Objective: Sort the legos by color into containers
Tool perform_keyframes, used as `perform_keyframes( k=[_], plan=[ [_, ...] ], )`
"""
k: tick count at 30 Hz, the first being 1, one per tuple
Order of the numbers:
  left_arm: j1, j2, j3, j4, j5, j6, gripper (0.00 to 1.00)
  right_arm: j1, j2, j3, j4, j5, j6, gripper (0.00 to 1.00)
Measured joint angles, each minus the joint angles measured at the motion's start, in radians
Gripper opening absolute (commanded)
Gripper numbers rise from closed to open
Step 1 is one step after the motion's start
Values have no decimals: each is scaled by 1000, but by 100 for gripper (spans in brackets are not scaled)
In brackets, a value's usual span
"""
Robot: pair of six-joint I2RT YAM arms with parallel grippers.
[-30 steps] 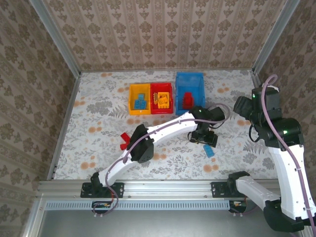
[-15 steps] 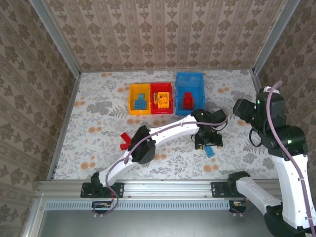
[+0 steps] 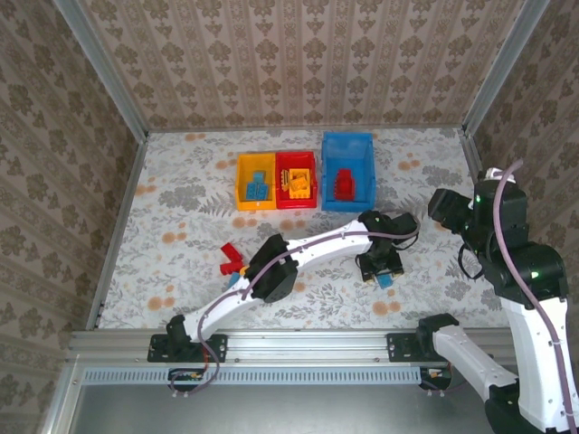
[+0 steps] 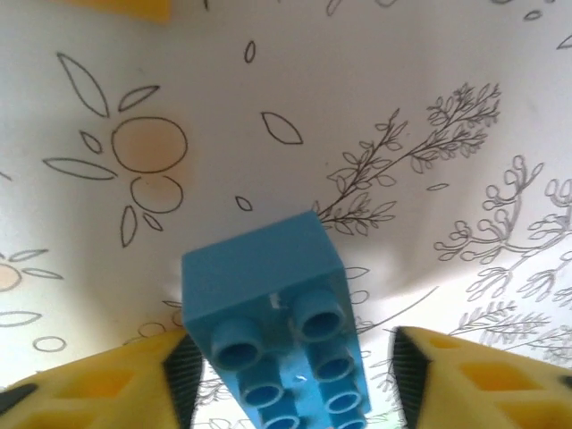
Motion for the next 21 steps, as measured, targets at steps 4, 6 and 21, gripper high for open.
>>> perform_keyframes(
  k=[4, 6, 21],
  plan=[
    [0, 0, -10, -7, -5, -19, 46, 0, -13, -21, 0, -4, 13, 76],
    [1, -4, -19, -9, -8, -29, 40, 0, -19, -29, 1, -4, 18, 75],
    [75, -384, -478, 29, -269, 14, 13, 0, -70, -158, 147, -351, -10, 73]
  ],
)
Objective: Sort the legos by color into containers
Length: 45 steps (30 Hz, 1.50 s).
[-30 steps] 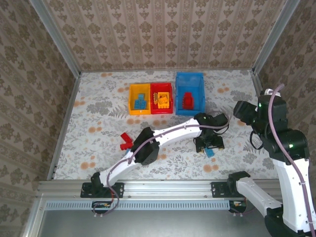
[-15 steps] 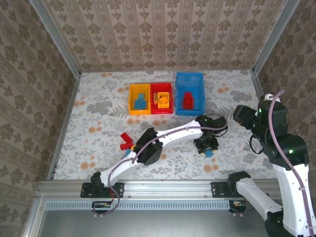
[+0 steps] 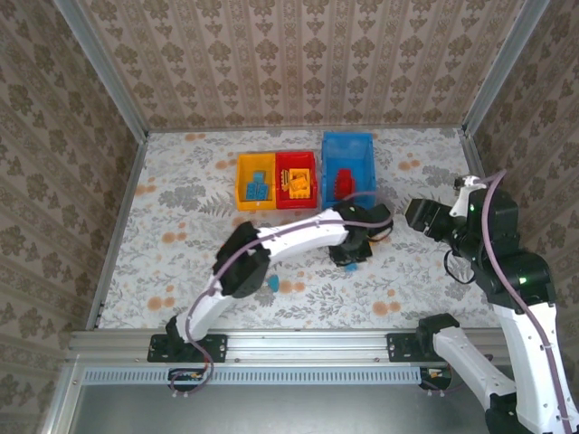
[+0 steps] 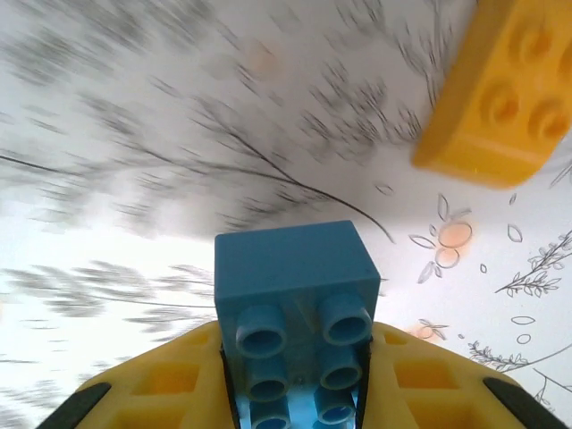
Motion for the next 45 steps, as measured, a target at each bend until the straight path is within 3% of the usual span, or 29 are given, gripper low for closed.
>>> perform_keyframes(
  k=[5, 9, 14, 20, 27, 35, 45],
  plan=[
    [120, -246, -147, -16, -81, 71, 13, 10, 3, -44, 76, -176, 1, 73],
    [276, -342, -172, -47, -127, 201, 13, 94, 66, -52, 123, -223, 0, 73],
    [469, -312, -151, -72, -156, 399, 13, 266, 188, -96, 209, -212, -3, 73],
    [623, -161, 10, -101, -195, 616, 13, 377, 360, -121, 335, -179, 4, 73],
    [700, -18, 112, -73, -187, 758, 15, 393, 537, -96, 455, -177, 5, 72],
    [747, 84, 244, -52, -165, 822, 20, 393, 644, -27, 480, -178, 7, 72],
    [763, 111, 244, -33, -94, 835, 43, 393, 701, -1, 481, -178, 8, 73]
  ],
)
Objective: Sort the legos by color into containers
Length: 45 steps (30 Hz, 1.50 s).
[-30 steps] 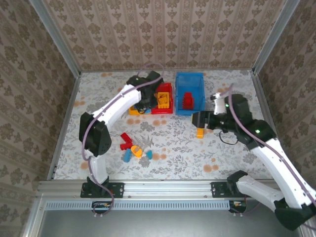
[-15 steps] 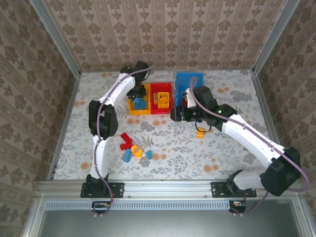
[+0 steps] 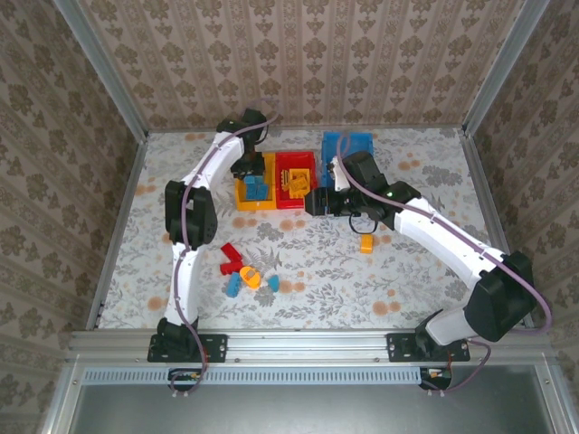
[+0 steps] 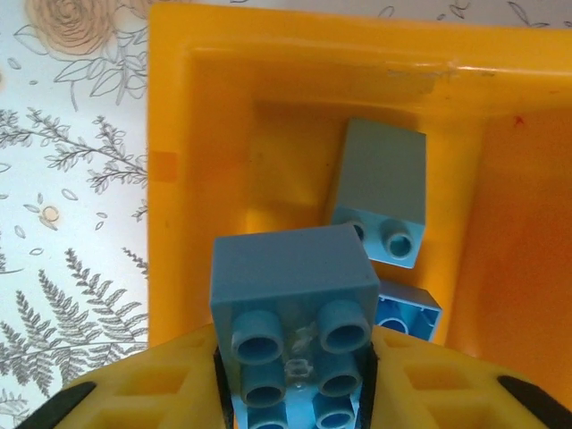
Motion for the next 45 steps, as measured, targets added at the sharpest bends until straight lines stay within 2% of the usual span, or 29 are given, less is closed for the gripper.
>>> perform_keyframes(
  k=[4, 11, 16, 21, 24, 27, 33, 35, 37, 41, 45],
  plan=[
    [-2, 0, 0, 5, 19, -1, 48, 2, -1, -10, -18, 53, 0, 75],
    [-10, -2, -3, 6, 19, -2, 48, 0, -21, -93, -121, 204, 22, 77],
    [-28, -67, -53, 6, 0, -3, 52, -36, -48, -140, -214, 310, 74, 78],
    [-98, -275, -221, 75, 21, -9, 61, -134, -43, -196, -253, 331, 110, 78],
    [-173, -456, -405, 176, 87, -5, 65, -151, 29, -208, -256, 320, 122, 76],
    [-249, -631, -613, 293, 175, -4, 65, -151, 99, -224, -239, 313, 130, 74],
    [-299, -843, -963, 513, 375, -5, 69, -174, 188, -232, -206, 310, 132, 66],
    [-303, -880, -1037, 565, 431, -5, 69, -182, 212, -232, -188, 310, 127, 60],
    [-308, -904, -1083, 599, 470, -5, 69, -187, 237, -232, -169, 308, 120, 52],
    [-314, -935, -1118, 637, 511, -5, 68, -190, 278, -227, -154, 307, 102, 28],
    [-314, -967, -1120, 641, 481, -10, 68, -173, 267, -221, -136, 312, 79, 23]
  ],
)
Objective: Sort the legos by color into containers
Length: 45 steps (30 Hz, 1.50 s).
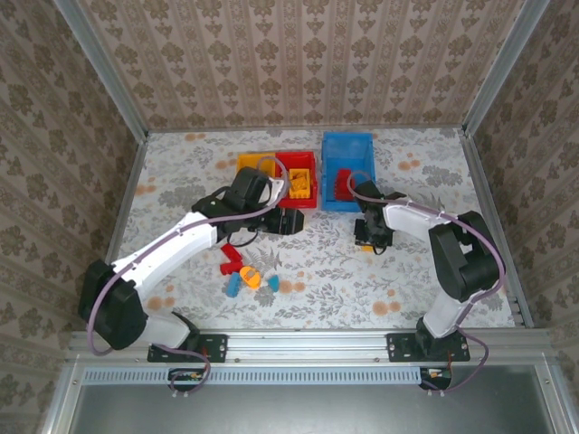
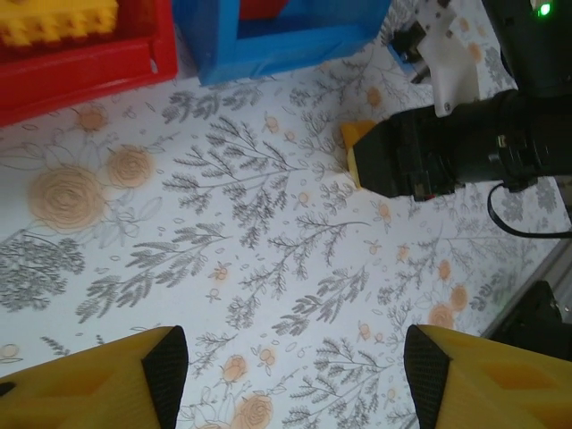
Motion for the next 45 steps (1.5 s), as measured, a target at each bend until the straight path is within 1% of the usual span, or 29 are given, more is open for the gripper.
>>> perform_keyframes(
  k=[2, 4, 6, 8, 10, 13, 17, 20, 23, 26, 28, 31, 39, 42, 45],
  plan=[
    [2, -31, -1, -13, -46, -9, 67, 43, -22, 9, -12, 11, -9, 23],
    [9, -70, -4, -27, -88, -20, 66, 111, -45, 54, -31, 8, -12, 23],
    [26, -124, -19, -37, -141, -35, 66, 180, -47, 148, -39, -2, -11, 23],
    [46, -171, -39, -41, -174, -48, 65, 229, -31, 257, -43, -22, -11, 23],
    [66, -207, -54, -56, -198, -57, 65, 251, 11, 381, -38, -41, -10, 23],
    [92, -227, -59, -82, -223, -64, 65, 248, 126, 579, -35, -64, -10, 24],
    [102, -235, -59, -101, -239, -68, 65, 220, 340, 848, -54, -99, -10, 24],
    [105, -255, -68, -121, -246, -68, 65, 194, 490, 1014, -77, -122, -10, 25],
    [105, -287, -87, -146, -254, -71, 66, 172, 607, 1134, -106, -132, -9, 32],
    [105, -317, -106, -165, -261, -71, 67, 155, 684, 1222, -134, -143, -6, 44],
    [105, -332, -118, -182, -264, -71, 67, 146, 711, 1259, -145, -153, -5, 50],
    [112, -339, -134, -216, -267, -72, 67, 143, 719, 1284, -154, -161, -8, 55],
    [145, -343, -189, -280, -272, -97, 66, 178, 705, 1297, -161, -165, -34, 57],
    [152, -343, -189, -293, -271, -101, 66, 201, 630, 1222, -154, -143, -55, 58],
    [156, -343, -189, -312, -271, -101, 66, 228, 501, 1093, -117, -120, -86, 58]
  ],
)
